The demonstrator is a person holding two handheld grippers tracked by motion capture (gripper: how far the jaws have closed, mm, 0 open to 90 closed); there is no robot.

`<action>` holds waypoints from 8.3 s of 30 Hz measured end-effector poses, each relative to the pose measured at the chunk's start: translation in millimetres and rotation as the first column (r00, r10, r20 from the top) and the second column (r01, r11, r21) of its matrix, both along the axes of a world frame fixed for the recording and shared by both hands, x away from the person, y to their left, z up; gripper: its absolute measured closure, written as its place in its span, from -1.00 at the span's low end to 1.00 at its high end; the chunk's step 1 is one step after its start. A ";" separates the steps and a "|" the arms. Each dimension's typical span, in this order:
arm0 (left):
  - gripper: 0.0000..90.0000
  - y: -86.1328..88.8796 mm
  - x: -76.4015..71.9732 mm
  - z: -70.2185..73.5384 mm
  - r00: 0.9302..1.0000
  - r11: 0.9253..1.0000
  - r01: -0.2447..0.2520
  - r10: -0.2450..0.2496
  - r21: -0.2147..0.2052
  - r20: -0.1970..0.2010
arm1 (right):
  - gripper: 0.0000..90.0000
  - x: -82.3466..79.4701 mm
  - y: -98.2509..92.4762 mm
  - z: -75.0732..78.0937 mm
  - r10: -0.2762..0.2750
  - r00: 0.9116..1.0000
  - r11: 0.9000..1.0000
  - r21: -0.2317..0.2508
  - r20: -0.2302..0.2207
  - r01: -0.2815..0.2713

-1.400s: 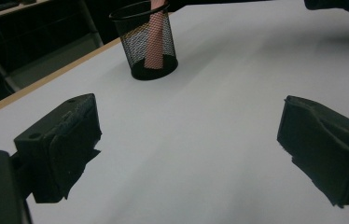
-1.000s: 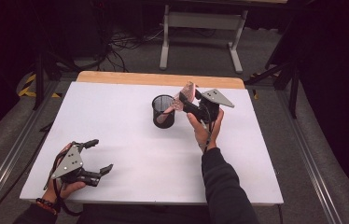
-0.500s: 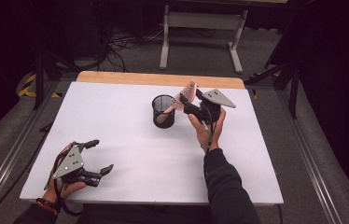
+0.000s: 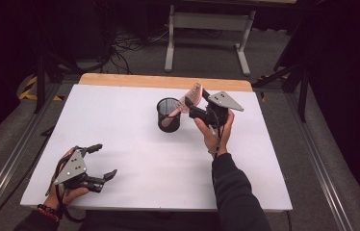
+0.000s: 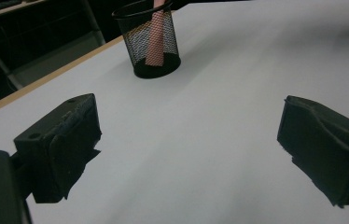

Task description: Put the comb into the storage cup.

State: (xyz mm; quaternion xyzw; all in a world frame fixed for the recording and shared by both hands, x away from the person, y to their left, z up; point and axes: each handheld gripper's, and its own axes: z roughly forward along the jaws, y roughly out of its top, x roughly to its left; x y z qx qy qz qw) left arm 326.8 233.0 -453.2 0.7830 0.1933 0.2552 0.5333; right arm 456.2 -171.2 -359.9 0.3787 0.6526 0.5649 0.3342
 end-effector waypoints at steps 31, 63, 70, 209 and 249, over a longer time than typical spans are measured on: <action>-0.85 -0.1 0.1 -0.5 1.000 1.000 -0.008 0.008 0.007 -0.003 | -0.45 -12.9 4.6 18.6 0.031 0.998 0.993 -0.116 0.062 -0.024; -0.85 -0.4 0.2 -0.3 1.000 1.000 -0.006 0.006 0.012 0.000 | -0.61 -34.3 8.0 28.5 0.072 0.992 0.974 -0.220 0.105 -0.047; -0.85 -0.5 0.0 -0.3 1.000 1.000 -0.006 0.006 0.009 0.000 | -0.61 -39.0 8.2 29.0 0.080 0.990 0.971 -0.235 0.114 -0.051; -0.85 -1.0 1.9 -2.6 1.000 1.000 -0.013 0.014 0.017 -0.008 | -0.87 -121.7 -26.1 -19.9 0.133 0.984 0.893 -0.444 0.115 -0.069; -0.85 -2.6 3.1 -4.7 1.000 1.000 -0.005 0.005 0.026 -0.019 | -0.89 -137.5 -90.8 -82.7 0.095 0.995 0.936 -0.343 0.021 -0.082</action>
